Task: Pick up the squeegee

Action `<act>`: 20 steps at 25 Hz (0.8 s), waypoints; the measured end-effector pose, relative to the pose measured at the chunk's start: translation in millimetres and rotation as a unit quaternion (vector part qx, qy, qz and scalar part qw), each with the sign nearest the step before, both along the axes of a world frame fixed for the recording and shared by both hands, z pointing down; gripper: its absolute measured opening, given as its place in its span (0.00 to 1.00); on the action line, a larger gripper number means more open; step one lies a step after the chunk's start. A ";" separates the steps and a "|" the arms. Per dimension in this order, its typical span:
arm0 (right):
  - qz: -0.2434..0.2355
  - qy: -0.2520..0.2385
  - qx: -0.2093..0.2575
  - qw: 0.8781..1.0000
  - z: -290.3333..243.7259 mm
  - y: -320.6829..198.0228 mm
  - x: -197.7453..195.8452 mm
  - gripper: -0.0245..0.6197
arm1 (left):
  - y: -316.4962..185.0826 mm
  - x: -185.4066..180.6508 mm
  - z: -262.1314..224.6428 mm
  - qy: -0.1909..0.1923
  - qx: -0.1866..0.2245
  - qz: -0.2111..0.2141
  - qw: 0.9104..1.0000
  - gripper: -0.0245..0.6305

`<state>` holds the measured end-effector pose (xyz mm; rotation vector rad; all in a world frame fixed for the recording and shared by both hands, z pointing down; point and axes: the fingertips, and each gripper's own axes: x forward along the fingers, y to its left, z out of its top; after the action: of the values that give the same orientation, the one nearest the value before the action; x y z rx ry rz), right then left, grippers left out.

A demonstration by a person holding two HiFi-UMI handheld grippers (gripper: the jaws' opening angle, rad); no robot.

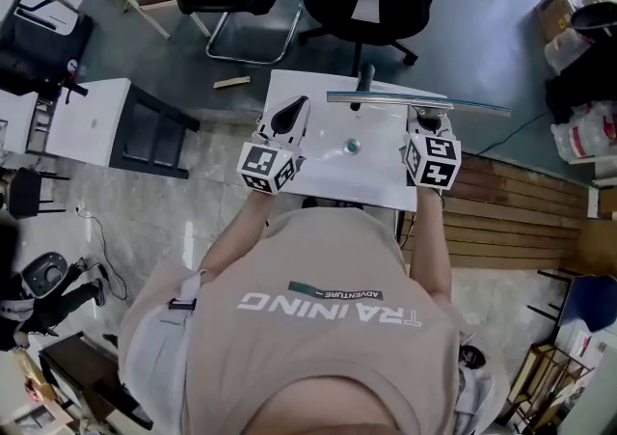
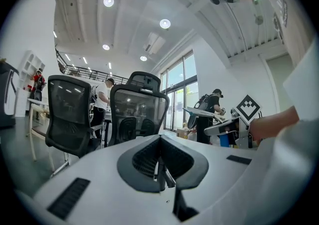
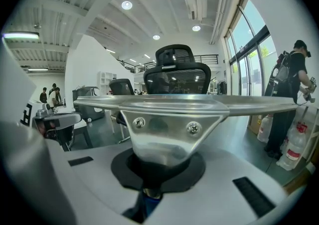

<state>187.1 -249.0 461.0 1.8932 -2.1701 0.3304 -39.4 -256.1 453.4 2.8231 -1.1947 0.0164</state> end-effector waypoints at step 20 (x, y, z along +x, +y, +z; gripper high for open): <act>-0.024 0.014 0.100 0.995 -103.1 -41.5 -20.7 0.10 | -44.9 -10.8 -95.4 -0.001 0.081 -0.024 0.996 0.06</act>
<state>166.5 -290.6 357.9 1.9277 -2.3020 0.0795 -50.2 -300.9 358.0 2.9304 -1.3221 -0.0850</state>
